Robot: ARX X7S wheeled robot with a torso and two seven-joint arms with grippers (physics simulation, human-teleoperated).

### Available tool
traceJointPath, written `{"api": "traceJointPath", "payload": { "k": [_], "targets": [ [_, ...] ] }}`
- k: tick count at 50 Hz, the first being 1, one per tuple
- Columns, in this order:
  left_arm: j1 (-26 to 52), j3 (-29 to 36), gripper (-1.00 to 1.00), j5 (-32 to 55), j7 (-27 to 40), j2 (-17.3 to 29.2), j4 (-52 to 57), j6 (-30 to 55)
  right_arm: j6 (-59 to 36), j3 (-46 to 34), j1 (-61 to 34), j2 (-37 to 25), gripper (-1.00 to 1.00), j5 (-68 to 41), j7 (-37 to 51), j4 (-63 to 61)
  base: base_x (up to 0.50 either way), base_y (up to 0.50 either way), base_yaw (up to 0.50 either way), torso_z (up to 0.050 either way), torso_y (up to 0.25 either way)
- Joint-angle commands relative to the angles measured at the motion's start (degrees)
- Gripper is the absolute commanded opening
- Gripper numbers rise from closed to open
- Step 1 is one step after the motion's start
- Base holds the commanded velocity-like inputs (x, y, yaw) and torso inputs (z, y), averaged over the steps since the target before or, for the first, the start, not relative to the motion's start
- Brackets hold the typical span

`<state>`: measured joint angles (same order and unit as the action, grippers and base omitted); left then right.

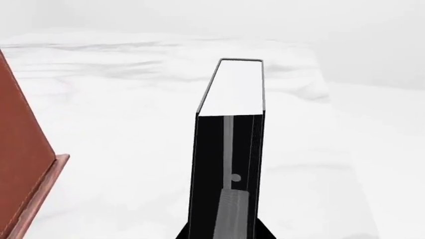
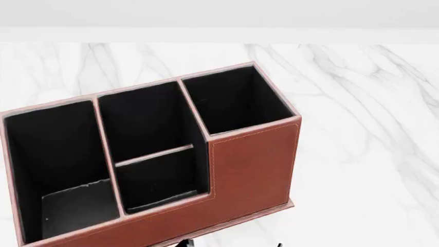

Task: Pick up the book and place it in the back compartment of the caddy.

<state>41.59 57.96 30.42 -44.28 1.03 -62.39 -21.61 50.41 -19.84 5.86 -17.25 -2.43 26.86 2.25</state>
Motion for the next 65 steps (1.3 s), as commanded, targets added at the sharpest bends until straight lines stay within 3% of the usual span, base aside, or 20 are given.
{"api": "traceJointPath", "payload": {
  "k": [1, 10, 14, 15, 21, 65],
  "targets": [
    [-0.5, 1.8, -1.0, 2.0, 3.5, 4.0, 5.5, 2.5, -0.1, 0.0, 0.0, -0.1, 1.0, 0.0, 0.2, -0.1, 0.0, 0.0, 0.0, 0.0, 0.0],
    [-1.4, 2.1, -1.0, 2.4, 9.2, 10.9, 19.9, 8.2, -0.2, 0.0, 0.0, -0.4, 1.0, -0.6, 0.4, -0.4, 0.0, 0.0, 0.0, 0.0, 0.0],
    [-1.5, 2.2, -1.0, 2.5, 9.6, 11.5, 21.2, 8.9, -0.2, 0.0, 0.0, -0.4, 1.0, -0.6, 0.5, -0.5, 0.0, 0.0, 0.0, 0.0, 0.0],
    [-1.4, 1.9, -1.0, 2.7, 11.7, 14.1, 25.5, 10.7, -0.1, -0.1, -0.1, -0.3, 1.0, -0.4, 0.4, -0.2, 0.0, 0.0, 0.0, 0.0, 0.0],
    [-1.1, 1.4, -1.0, 3.0, 14.8, 17.9, 31.7, 13.4, 0.0, -0.2, -0.4, -0.2, 1.0, -0.3, 0.5, 0.3, 0.0, 0.0, 0.0, 0.0, 0.0],
    [0.1, -0.5, -1.0, 4.0, 26.7, 33.0, 57.5, 24.4, -0.1, -0.5, -0.3, -0.6, 1.0, -0.1, 1.1, -0.1, 0.0, 0.0, 0.0, 0.0, 0.001]
  ]
}}
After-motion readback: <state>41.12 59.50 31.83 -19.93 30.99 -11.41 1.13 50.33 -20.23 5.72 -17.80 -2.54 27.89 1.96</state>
